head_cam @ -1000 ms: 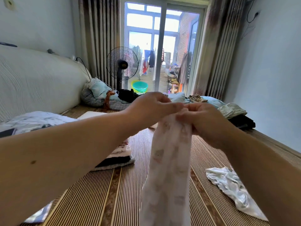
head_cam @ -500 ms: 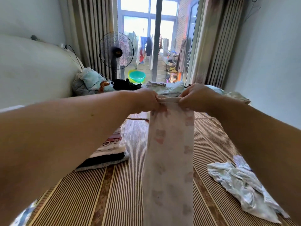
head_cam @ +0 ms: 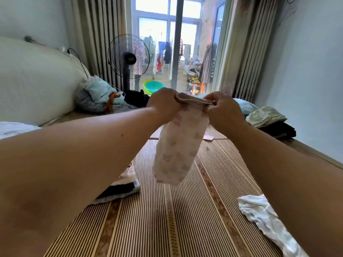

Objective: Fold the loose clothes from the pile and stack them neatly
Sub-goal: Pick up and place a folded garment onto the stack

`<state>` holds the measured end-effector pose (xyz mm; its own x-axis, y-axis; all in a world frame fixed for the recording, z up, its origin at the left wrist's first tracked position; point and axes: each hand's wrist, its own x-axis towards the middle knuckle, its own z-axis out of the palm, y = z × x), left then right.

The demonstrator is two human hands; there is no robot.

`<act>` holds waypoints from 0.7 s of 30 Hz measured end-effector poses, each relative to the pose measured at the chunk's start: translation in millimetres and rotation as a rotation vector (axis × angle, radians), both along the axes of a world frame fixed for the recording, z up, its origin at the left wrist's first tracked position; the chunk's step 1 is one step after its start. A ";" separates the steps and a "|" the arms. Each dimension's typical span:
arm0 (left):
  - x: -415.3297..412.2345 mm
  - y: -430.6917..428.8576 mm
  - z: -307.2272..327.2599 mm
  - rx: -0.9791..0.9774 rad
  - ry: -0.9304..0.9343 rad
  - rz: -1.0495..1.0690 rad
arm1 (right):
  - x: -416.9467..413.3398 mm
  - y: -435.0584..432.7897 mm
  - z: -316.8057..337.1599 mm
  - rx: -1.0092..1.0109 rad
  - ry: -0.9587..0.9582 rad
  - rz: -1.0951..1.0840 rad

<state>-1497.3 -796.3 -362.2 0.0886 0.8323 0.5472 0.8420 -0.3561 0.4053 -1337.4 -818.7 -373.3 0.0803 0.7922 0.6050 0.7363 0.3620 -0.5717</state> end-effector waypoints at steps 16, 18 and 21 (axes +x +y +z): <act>-51.5 -233.9 -213.0 -0.723 0.053 -0.343 | 0.1 -229.1 -189.6 -0.948 0.081 0.238; -51.5 -250.8 -231.9 -0.798 0.054 -0.368 | 1.1 -241.5 -206.5 -1.061 0.078 0.251; -54.1 -261.9 -245.9 -0.887 0.041 -0.421 | 4.0 -246.7 -220.7 -1.196 0.107 0.299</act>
<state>-1551.4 -1058.2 -608.1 0.4774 0.8357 -0.2717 0.7356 -0.2110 0.6437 -1333.4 -1065.4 -594.0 -0.1944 0.8381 -0.5096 0.6436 -0.2831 -0.7111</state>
